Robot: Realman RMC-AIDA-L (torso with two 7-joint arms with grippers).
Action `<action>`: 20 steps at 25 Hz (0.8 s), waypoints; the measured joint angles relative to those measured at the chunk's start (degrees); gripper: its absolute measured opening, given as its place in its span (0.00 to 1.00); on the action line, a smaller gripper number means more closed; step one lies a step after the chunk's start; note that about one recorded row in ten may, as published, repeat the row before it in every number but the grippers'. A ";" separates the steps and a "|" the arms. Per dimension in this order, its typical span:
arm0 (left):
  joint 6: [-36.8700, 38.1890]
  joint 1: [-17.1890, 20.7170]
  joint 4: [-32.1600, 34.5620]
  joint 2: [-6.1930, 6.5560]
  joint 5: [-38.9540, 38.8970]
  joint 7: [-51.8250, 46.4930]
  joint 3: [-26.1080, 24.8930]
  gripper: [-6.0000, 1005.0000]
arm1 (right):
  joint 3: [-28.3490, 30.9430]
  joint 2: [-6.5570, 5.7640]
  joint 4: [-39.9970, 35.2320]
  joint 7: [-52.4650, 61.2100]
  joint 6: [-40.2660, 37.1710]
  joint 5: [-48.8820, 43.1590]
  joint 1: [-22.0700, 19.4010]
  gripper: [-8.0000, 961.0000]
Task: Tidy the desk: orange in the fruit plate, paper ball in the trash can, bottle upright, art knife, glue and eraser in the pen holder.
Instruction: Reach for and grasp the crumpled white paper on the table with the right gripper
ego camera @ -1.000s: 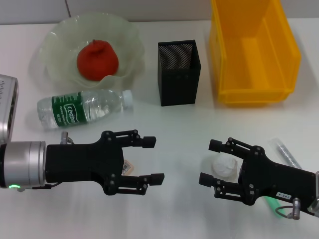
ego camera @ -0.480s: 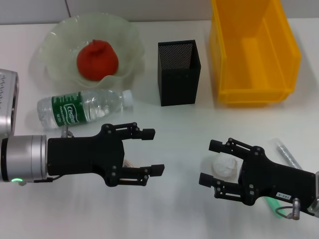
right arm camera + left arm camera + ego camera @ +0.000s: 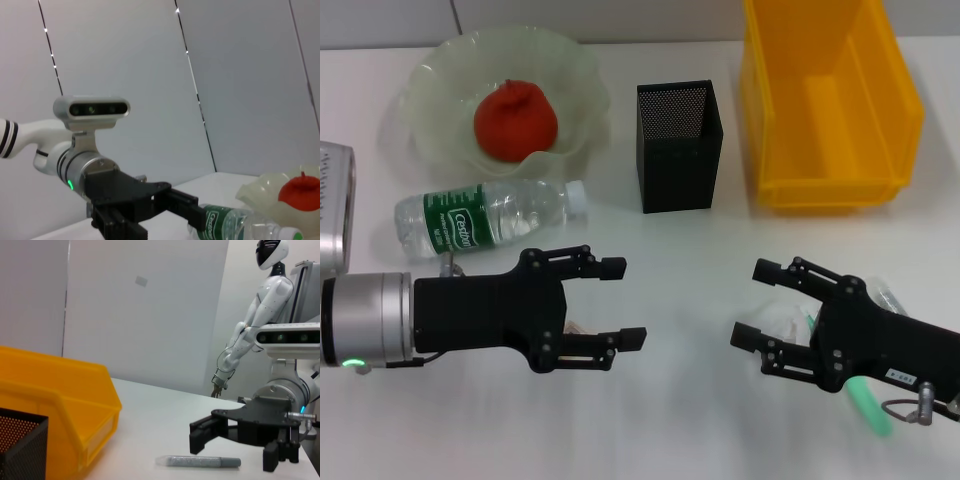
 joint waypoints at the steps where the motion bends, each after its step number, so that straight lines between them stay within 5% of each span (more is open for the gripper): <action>1: -0.02 0.04 0.00 0.00 0.00 0.00 -0.02 0.79 | 0.41 -0.02 -0.04 0.08 -0.34 0.00 0.00 0.86; 20: -0.36 -0.28 0.00 -0.15 -0.25 0.00 -1.41 0.78 | 2.49 -0.16 -1.38 -2.25 -2.86 -0.52 -4.92 0.86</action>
